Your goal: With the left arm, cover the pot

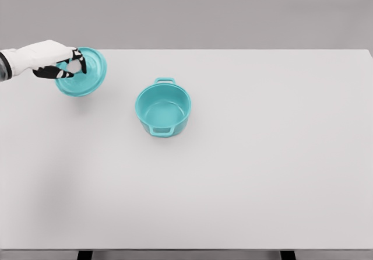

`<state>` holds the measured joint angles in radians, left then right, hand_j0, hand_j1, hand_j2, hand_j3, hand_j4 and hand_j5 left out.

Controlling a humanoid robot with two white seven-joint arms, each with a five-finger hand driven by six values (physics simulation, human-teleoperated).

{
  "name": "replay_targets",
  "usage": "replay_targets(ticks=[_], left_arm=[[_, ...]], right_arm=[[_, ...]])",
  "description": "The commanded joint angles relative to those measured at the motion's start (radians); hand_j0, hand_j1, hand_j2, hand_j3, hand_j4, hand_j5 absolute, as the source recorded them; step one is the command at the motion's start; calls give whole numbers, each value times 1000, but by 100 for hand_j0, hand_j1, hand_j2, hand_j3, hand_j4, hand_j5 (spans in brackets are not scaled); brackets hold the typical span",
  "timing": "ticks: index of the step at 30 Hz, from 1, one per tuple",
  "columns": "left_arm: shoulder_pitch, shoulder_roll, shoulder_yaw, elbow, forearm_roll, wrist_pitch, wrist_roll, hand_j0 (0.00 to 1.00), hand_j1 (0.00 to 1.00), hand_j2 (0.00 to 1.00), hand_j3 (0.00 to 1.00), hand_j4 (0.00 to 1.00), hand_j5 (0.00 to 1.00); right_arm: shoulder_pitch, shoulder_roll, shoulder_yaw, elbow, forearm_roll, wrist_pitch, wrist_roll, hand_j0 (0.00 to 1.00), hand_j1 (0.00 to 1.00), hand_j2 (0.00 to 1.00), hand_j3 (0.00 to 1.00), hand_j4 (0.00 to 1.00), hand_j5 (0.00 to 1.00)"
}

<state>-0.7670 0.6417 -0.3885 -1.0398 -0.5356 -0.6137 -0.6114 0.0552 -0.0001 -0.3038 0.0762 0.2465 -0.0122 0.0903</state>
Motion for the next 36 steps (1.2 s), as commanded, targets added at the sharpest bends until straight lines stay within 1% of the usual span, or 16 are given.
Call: replay_targets(ticks=[1,2,4,9,14,20,22,25,29,36], left_arm=[[0,29,-47,-39,57,3,1,47,47,47,47,47,47],[-2,53,-82,-55,82,3,1,47,47,47,47,47,47],[-5,69,-112,-65,83,3,1,47,47,47,47,47,47],[-5,82,-130,-123,83,3,1,47,47,47,47,47,47],[-6,82,-133,-174,83,3,2,47,47,47,47,47,47],[-9,78,-151,-220,85,3,32,47,47,47,47,47,47],[-9,76,-162,-238,83,3,56,47,47,47,47,47,47],[-9,70,-176,-261,85,3,62,47,47,47,47,47,47],[-23,58,-216,-264,88,3,85,47,47,47,47,47,47],[-25,10,-237,-266,88,3,87,47,47,47,47,47,47]], right_arm=[[0,0,0,0,0,0,0,100,100,100,100,100,100],[0,0,0,0,0,0,0,100,100,100,100,100,100],[0,0,0,0,0,0,0,100,100,100,100,100,100],[0,0,0,0,0,0,0,100,100,100,100,100,100],[0,0,0,0,0,0,0,100,100,100,100,100,100],[0,0,0,0,0,0,0,100,100,100,100,100,100],[0,0,0,0,0,0,0,100,100,100,100,100,100],[0,0,0,0,0,0,0,100,100,100,100,100,100],[0,0,0,0,0,0,0,100,100,100,100,100,100],[0,0,0,0,-1,0,0,100,100,100,100,100,100]])
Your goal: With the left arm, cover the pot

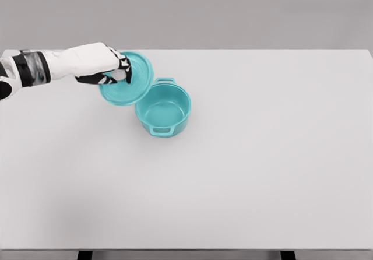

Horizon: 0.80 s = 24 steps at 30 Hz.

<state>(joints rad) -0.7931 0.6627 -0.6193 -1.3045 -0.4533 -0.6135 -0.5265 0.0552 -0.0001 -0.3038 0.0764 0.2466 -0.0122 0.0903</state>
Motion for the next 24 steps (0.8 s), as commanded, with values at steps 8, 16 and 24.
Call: replay_targets(ticks=[8,16,24], left_arm=[[0,-37,-54,-35,4,3,2,47,47,47,47,47,47],[0,-77,-79,-36,4,3,2,47,47,47,47,47,47],[0,-101,-94,-25,1,3,2,47,47,47,47,47,47]], right_arm=[[0,0,0,0,0,0,0,100,100,100,100,100,100],[0,0,0,0,0,0,0,100,100,100,100,100,100],[0,0,0,0,0,0,0,100,100,100,100,100,100]])
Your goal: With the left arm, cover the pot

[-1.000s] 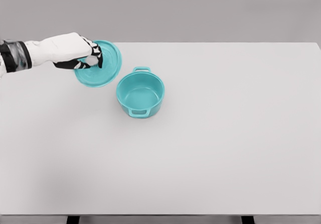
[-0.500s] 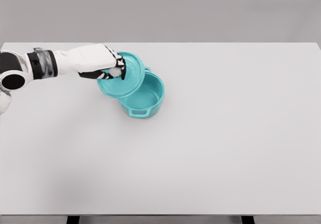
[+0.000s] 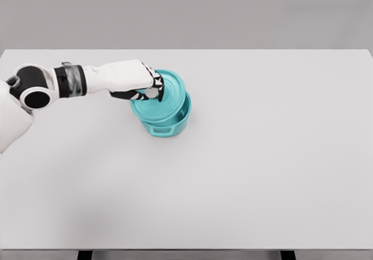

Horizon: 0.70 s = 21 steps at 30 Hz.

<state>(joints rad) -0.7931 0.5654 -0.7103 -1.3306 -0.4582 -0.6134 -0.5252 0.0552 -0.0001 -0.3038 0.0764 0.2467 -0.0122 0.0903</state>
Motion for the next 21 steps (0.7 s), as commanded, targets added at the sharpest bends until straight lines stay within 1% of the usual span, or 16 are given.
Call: replay_targets(ticks=[1,6,21], left_arm=[[0,-4,-3,1,6,3,1,47,47,47,47,47,47],[0,-4,-3,1,6,3,14,47,47,47,47,47,47],[2,-19,-12,7,6,3,14,48,48,48,48,48,48]], right_arm=[[0,0,0,0,0,0,0,100,100,100,100,100,100],[0,0,0,0,0,0,0,100,100,100,100,100,100],[0,0,0,0,0,0,0,100,100,100,100,100,100]])
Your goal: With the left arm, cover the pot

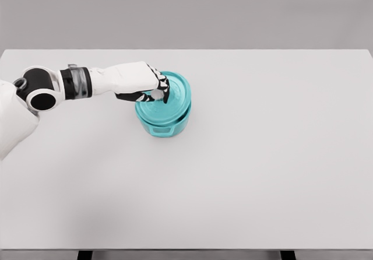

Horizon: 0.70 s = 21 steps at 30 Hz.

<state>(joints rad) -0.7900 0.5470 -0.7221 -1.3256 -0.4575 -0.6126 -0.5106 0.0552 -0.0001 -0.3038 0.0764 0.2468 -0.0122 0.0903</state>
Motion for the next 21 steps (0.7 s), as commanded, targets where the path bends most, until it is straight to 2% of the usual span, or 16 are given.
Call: replay_targets(ticks=[1,21], left_arm=[[0,-1,0,3,5,2,0,48,48,48,48,48,48],[3,-1,-13,13,0,2,1,56,56,56,56,56,56]], right_arm=[[0,0,0,0,0,0,0,100,100,100,100,100,100],[0,0,0,0,0,0,0,100,100,100,100,100,100]])
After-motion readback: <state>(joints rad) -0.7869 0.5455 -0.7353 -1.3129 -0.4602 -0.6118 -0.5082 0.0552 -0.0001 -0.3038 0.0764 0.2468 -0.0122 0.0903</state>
